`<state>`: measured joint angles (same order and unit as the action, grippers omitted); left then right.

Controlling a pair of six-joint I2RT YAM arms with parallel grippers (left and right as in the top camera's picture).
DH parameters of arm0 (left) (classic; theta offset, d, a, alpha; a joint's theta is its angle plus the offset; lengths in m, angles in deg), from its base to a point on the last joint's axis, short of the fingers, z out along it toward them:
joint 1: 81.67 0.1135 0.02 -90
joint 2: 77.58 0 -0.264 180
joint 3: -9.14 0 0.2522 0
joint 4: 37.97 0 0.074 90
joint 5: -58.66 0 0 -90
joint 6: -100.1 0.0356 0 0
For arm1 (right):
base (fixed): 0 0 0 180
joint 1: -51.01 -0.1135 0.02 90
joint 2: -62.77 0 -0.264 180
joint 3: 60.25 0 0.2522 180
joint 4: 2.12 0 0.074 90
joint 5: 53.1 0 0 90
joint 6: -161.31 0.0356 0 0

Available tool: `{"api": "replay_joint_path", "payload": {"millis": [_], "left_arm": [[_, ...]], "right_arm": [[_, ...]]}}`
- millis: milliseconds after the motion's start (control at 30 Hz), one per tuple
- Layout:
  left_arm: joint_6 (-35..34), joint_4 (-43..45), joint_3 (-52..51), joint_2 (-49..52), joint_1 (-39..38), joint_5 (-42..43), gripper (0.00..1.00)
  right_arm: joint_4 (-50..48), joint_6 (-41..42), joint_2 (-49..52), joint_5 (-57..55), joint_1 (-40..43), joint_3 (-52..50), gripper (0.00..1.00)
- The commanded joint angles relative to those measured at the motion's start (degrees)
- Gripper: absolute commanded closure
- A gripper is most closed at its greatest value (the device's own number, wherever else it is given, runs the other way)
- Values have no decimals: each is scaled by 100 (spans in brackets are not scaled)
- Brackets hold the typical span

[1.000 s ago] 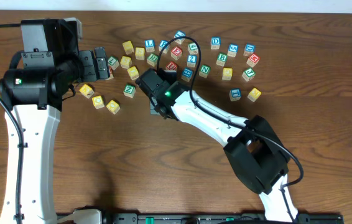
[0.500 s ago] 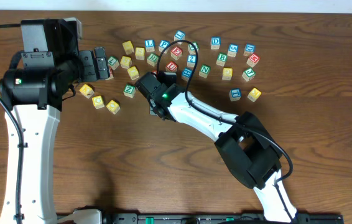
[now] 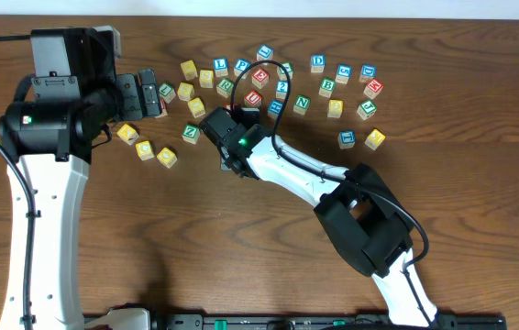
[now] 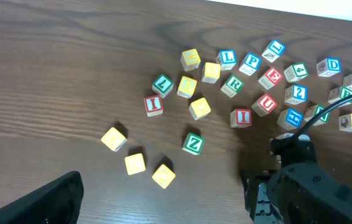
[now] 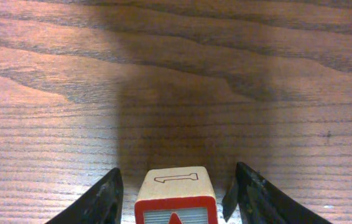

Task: Spell out AI2
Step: 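Carry the red A block toward the front center and release, then move the left gripper over the red I block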

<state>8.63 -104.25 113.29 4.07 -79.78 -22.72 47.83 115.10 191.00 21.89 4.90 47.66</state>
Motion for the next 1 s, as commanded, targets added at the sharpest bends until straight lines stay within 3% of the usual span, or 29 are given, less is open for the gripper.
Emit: {"api": "replay_joint_path", "payload": {"millis": [0,233,467,800,967], "left_arm": [[-9,-9,68,2,42,-74,2],[-11,-15,68,2,42,-72,3],[-125,-70,70,269,-48,-63,2],[-225,-376,859,2055,-776,-9,1],[-492,-120,1191,2981,-1235,-39,11]], "right_arm": [[2,-396,-90,-48,-33,348,47],[208,-1027,-708,-184,76,638,43],[1069,-1279,-1633,-59,951,638,42],[1849,-1731,-2258,704,2291,638,42],[2262,-1779,-2256,704,2717,629,43]]}}
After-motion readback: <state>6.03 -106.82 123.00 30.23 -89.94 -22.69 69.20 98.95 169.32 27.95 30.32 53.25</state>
